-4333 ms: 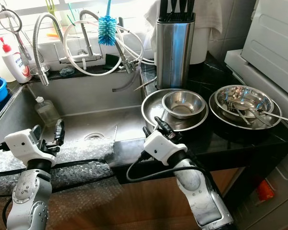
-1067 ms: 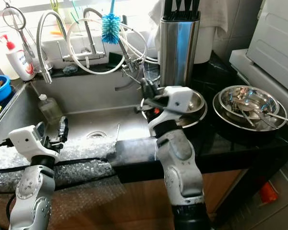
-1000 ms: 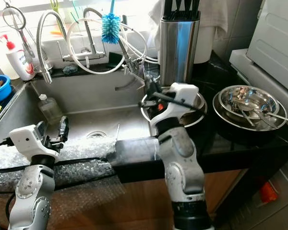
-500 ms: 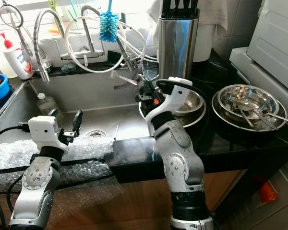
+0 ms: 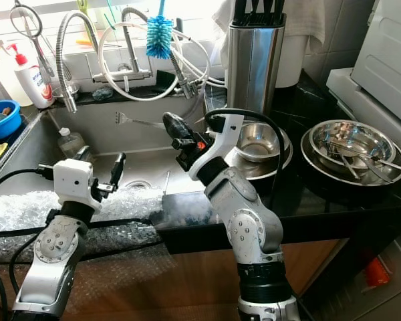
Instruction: Kitchen organization
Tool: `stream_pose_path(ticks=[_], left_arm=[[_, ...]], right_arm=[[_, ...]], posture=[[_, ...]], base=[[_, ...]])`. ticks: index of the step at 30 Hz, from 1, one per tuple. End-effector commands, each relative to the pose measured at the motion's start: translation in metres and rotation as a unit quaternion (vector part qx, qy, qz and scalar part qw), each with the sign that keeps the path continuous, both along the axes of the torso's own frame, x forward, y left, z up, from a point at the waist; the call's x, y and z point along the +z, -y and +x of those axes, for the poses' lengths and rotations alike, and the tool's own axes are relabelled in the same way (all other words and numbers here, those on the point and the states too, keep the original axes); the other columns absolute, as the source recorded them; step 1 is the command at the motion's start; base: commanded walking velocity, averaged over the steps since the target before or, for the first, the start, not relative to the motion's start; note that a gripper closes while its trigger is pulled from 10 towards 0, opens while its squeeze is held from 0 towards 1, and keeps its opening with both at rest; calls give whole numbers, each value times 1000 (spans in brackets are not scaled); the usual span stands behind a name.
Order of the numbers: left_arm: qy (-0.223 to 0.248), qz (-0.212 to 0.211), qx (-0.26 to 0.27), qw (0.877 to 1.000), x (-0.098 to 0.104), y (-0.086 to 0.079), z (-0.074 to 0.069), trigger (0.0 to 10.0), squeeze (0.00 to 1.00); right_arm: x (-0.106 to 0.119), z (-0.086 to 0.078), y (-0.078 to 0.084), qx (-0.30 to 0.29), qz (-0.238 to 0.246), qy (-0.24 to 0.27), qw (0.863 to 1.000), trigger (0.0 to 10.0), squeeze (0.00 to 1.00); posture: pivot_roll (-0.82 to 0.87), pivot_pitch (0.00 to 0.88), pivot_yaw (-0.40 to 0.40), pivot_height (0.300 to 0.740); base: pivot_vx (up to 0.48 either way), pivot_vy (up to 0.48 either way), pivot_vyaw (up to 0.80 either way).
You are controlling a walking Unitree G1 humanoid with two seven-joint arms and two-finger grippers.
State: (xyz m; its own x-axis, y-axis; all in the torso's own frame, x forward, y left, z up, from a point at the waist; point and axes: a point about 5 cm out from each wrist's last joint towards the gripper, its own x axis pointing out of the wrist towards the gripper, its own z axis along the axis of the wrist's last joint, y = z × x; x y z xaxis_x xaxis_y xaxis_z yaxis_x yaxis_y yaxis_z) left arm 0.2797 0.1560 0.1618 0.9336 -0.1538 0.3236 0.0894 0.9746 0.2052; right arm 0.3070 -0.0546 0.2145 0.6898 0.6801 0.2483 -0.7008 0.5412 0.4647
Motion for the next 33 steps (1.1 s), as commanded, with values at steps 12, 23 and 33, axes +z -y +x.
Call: stream_pose_path(ticks=[12, 23, 33], left_arm=[[24, 37, -19, 999, 9, 7, 1, 10000, 0], [26, 56, -41, 997, 8, 15, 0, 10000, 0], [30, 69, -33, 997, 8, 14, 1, 10000, 0]], right_arm=[[-16, -5, -21, 41, -75, -2, 996, 10000, 0], [-14, -4, -24, 42, -75, 4, 996, 10000, 0], [-12, -9, -32, 71, -80, 16, 994, 10000, 0]], posture=[[-51, 0, 93, 740], [-51, 0, 93, 740], [-49, 0, 92, 740]], base=[[0, 0, 0], [0, 0, 0], [0, 0, 0]])
